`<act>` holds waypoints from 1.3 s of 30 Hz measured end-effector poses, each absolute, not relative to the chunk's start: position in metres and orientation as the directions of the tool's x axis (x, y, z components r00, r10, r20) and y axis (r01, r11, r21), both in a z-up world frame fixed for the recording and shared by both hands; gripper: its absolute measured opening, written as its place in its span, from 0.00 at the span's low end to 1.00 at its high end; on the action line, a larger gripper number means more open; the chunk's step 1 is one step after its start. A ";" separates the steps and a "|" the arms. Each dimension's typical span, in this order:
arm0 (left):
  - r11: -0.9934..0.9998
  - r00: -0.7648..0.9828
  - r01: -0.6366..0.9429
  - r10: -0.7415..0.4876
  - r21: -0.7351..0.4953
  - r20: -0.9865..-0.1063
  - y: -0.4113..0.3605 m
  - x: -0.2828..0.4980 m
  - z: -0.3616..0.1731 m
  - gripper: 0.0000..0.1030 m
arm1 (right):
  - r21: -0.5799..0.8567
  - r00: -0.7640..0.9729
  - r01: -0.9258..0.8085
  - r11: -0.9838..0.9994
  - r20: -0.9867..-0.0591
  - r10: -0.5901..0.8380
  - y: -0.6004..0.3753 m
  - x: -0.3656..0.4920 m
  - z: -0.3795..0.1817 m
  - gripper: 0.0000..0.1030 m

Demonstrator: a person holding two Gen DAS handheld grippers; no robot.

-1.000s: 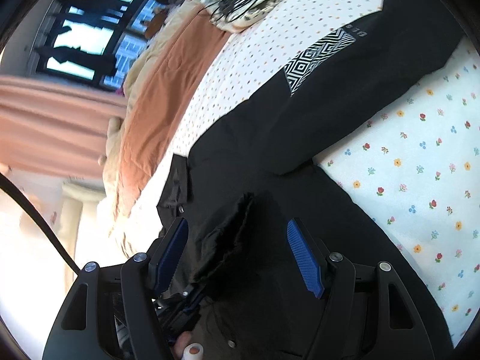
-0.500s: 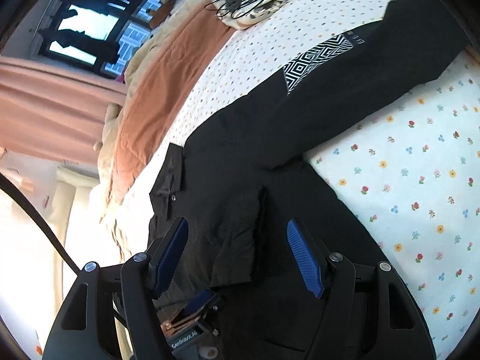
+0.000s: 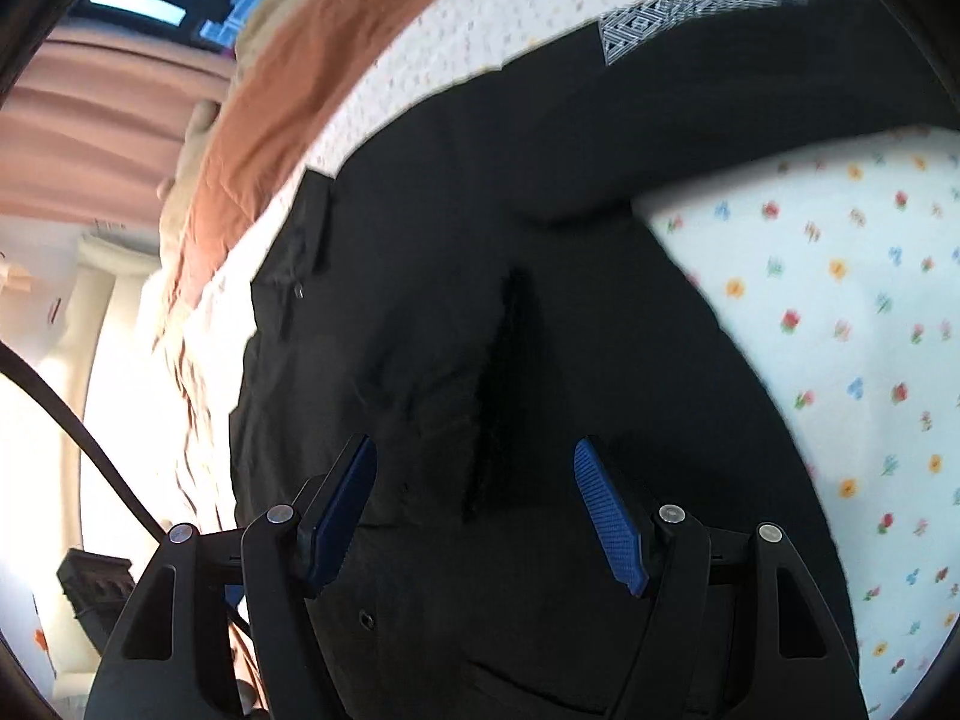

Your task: Fold large clothes

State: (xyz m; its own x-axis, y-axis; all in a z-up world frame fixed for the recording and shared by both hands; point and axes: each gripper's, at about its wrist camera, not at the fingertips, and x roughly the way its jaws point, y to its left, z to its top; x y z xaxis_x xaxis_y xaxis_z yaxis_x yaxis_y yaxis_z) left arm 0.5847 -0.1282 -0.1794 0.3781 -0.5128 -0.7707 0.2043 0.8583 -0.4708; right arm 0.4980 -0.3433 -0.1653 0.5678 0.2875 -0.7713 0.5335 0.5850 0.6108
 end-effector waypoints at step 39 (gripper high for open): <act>0.929 0.696 0.014 -0.274 -0.369 -0.664 0.033 0.578 -0.182 1.00 | 0.392 0.598 0.438 0.809 -0.799 0.064 -0.330 0.623 -0.208 0.10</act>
